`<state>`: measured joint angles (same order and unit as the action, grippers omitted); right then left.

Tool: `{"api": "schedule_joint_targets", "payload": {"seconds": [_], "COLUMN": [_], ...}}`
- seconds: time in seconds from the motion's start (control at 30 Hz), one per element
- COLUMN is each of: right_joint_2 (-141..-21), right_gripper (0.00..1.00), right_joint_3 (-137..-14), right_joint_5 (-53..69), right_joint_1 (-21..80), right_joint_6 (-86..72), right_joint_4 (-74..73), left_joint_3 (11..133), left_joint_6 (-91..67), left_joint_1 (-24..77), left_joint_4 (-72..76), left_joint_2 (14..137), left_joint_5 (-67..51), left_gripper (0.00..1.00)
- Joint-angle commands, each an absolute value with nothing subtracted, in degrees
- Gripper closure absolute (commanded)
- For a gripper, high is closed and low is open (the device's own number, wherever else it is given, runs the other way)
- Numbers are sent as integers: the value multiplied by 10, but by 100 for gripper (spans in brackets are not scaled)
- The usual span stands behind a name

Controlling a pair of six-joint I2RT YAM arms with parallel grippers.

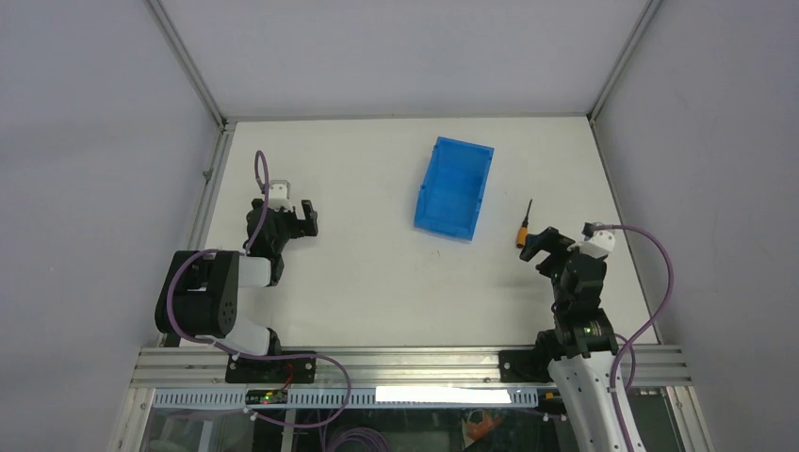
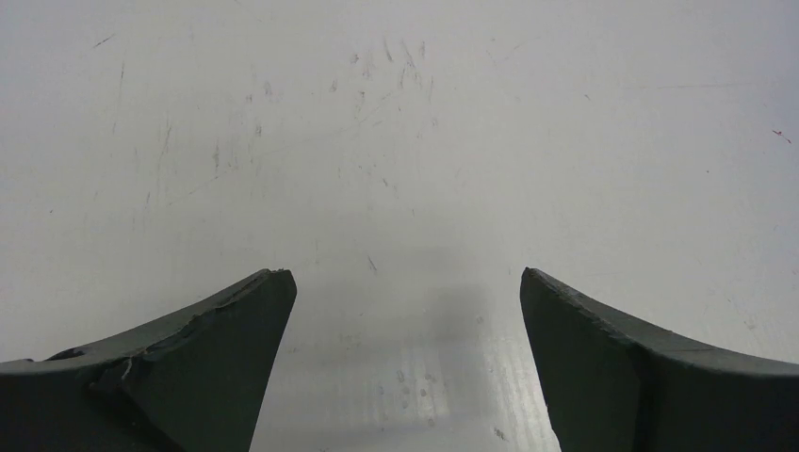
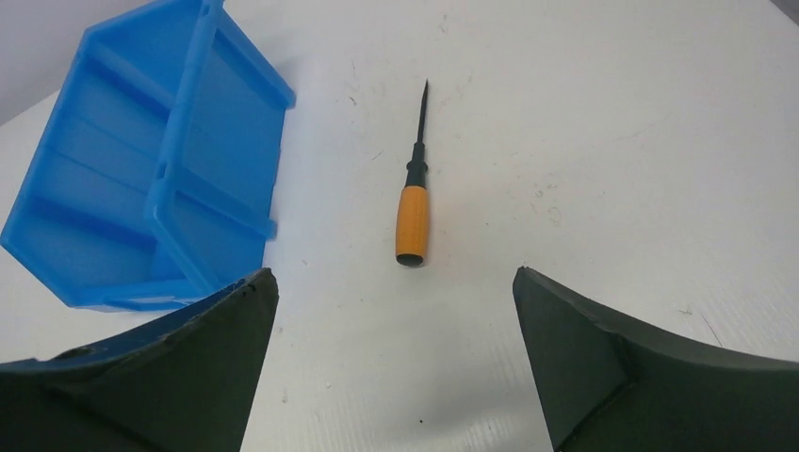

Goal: Put the screwdriver in the bin

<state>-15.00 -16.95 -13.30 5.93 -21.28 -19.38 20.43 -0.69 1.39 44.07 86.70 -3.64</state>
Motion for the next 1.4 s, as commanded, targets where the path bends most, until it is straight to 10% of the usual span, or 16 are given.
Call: {"api": "schedule_joint_targets", "payload": {"seconds": [0.0,0.33,0.7,1.37], "right_joint_2": [-142,-248,-857,-1165], "right_gripper": [1,1,1,45], "right_joint_3": [-190,-378,-982,-823], "right_joint_5": [-165,-104,-75,-17], "right_joint_1": [62,62,27,-11], "right_joint_6": [-233,-175,-132,-150], "right_joint_4": [-177,-156,-673,-539], "left_joint_3": [215,215,215,215], "left_joint_6": [-11,-11,-11,-11], "left_joint_1": [8,8,8,8], "left_joint_4": [470,469,469,469], "left_joint_2": [863,862,863,862], "left_joint_5": [-52,-52,-52,-52], "left_gripper": [1,1,1,1]}}
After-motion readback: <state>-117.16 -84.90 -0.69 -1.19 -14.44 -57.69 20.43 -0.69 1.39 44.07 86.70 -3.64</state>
